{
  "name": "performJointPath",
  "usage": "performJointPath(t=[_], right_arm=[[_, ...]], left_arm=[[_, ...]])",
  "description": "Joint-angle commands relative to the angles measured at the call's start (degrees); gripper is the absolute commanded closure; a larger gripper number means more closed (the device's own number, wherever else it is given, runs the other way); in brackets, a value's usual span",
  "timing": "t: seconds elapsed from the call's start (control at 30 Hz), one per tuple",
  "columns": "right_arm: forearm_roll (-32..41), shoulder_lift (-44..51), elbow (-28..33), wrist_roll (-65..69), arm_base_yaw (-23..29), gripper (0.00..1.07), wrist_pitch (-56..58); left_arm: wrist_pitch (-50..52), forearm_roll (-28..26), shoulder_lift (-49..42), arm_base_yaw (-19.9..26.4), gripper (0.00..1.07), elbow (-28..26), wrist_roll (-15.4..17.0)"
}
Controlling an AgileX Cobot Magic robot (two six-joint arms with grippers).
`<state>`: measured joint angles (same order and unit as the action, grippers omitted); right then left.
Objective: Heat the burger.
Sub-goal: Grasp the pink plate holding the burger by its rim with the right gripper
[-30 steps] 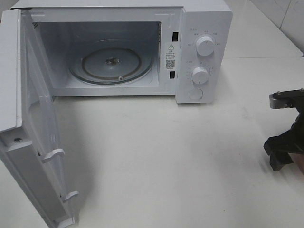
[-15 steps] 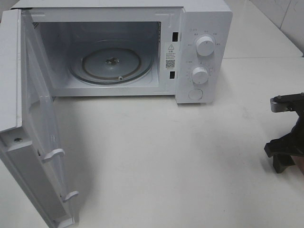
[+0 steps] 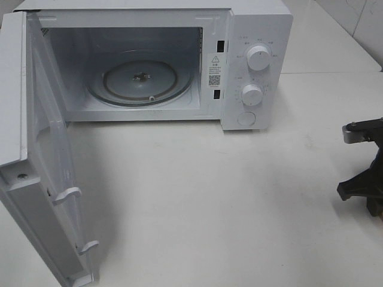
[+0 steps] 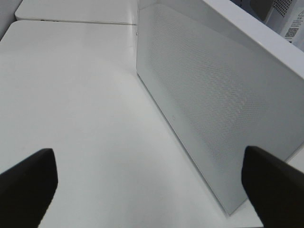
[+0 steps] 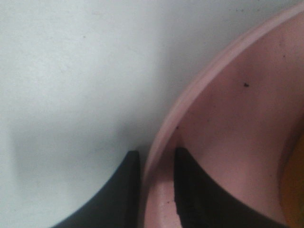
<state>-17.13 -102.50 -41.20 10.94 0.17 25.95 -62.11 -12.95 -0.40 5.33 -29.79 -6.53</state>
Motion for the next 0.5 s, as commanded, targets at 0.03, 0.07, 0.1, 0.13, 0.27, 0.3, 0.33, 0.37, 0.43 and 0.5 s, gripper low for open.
performJointPath(t=[0.03, 0.07, 0.1, 0.13, 0.27, 0.3, 0.33, 0.37, 0.43, 0.5], right_arm=[[-0.46, -0.69, 0.34, 0.74, -0.17, 1.07, 0.92], [-0.46, -0.69, 0.34, 0.74, -0.17, 1.07, 0.92], [-0.46, -0.69, 0.34, 0.74, -0.17, 1.07, 0.92], [-0.46, -0.69, 0.34, 0.74, -0.06, 1.07, 0.97], [-0.34, -0.57, 0.34, 0.8, 0.11, 1.07, 1.38], [-0.34, -0.23, 0.34, 1.43, 0.11, 1.07, 1.66], [-0.46, 0.52, 0.34, 2.52, 0.11, 1.07, 2.23], [-0.46, 0.52, 0.34, 2.52, 0.11, 1.07, 2.23], [-1.15, 1.6, 0.34, 3.78, 1.15, 1.07, 3.9], [-2.69, 2.18, 0.34, 5.1, 2.06, 1.07, 5.1]], left_arm=[[0.69, -0.23, -0.92, -0.17, 0.09, 0.11, 0.23], [0.69, -0.23, -0.92, -0.17, 0.09, 0.11, 0.23], [0.69, -0.23, -0.92, -0.17, 0.09, 0.11, 0.23], [0.69, -0.23, -0.92, -0.17, 0.09, 0.11, 0.23], [0.69, -0.23, -0.92, -0.17, 0.09, 0.11, 0.23], [0.69, -0.23, -0.92, -0.17, 0.09, 0.11, 0.23], [0.69, -0.23, -0.92, -0.17, 0.09, 0.11, 0.23], [0.69, -0.23, -0.92, -0.17, 0.09, 0.11, 0.23], [0.69, -0.23, -0.92, -0.17, 0.09, 0.11, 0.23], [0.69, -0.23, -0.92, -0.17, 0.09, 0.11, 0.23]])
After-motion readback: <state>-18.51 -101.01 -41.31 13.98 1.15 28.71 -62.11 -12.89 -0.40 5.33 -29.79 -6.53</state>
